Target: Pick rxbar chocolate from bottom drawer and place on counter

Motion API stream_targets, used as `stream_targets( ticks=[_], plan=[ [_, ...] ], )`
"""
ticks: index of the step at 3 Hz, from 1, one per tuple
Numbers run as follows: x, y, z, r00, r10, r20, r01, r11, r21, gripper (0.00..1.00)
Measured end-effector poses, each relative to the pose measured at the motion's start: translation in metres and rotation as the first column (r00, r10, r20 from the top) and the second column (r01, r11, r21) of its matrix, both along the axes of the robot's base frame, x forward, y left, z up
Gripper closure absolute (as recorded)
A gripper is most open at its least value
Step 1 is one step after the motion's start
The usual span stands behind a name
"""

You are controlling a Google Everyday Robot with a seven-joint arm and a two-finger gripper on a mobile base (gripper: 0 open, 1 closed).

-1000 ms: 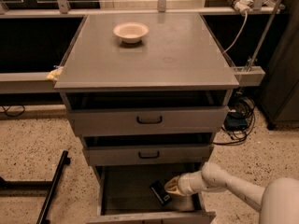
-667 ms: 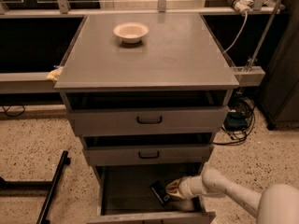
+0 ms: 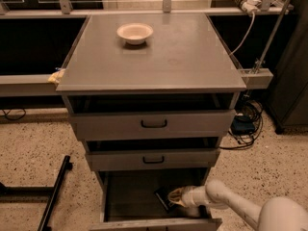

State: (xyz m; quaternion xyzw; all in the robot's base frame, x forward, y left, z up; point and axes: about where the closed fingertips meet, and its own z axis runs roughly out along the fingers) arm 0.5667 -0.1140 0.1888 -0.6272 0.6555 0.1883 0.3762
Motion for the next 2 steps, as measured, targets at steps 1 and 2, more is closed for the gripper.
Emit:
stream_targets(
  ticks=[1,2],
  plan=[
    [0.007,0.013,-0.012,0.9999,0.009,-0.009,-0.009,1.000,0.026,0.69],
    [0.015,0.025,-0.021,0.9995,0.024,-0.022,-0.023,0.999,0.043,0.46]
  ],
)
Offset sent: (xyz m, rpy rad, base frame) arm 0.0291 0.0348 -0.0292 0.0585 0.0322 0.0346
